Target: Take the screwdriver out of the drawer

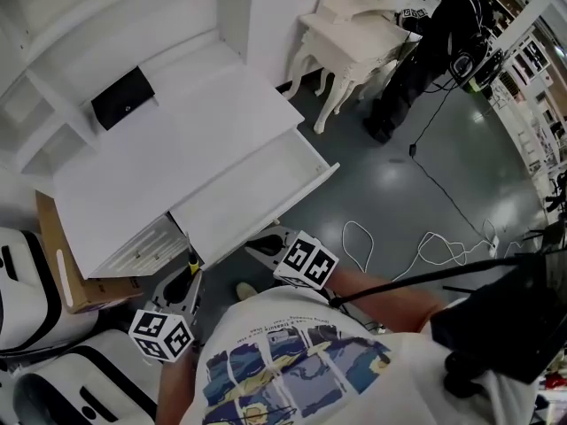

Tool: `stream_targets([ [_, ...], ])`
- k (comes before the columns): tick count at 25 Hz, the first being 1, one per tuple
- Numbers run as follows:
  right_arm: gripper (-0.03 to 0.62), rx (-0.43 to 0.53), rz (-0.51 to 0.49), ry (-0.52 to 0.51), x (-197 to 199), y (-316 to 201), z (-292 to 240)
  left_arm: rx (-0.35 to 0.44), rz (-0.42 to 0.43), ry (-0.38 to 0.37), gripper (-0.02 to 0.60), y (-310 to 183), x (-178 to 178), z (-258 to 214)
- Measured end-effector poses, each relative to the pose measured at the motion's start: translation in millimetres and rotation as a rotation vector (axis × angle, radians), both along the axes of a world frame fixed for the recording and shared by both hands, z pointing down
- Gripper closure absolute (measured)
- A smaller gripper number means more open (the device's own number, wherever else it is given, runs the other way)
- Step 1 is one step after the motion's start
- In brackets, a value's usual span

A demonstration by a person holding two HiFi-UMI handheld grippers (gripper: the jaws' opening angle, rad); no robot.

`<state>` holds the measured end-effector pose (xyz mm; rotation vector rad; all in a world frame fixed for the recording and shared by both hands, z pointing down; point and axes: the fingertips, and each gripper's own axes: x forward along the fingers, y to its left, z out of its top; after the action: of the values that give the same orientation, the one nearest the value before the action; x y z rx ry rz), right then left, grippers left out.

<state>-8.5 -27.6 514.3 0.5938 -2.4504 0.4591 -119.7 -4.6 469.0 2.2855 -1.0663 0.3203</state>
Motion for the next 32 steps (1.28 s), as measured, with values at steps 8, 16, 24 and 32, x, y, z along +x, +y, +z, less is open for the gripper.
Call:
stream_targets([
  [8, 0.569, 0.001, 0.009, -0.003, 8.1, 0.1, 0.6, -0.005, 0.020, -0.005, 0.494, 0.3, 10.2, 1.6],
  [16, 0.569, -0.005, 0.010, -0.002, 13.4, -0.8, 2.5, -0.016, 0.032, -0.012, 0.494, -1.4, 15.8, 4.9],
  [24, 0.569, -0.008, 0.018, -0.001, 20.1, -6.0, 2.9, -0.023, 0.045, -0.018, 0.494, -7.9, 21.9, 6.7],
  [32, 0.569, -0.015, 0.040, 0.003, 36.4, -14.8, 5.2, -0.036, 0.065, -0.021, 0.494, -21.6, 35.5, 13.4],
])
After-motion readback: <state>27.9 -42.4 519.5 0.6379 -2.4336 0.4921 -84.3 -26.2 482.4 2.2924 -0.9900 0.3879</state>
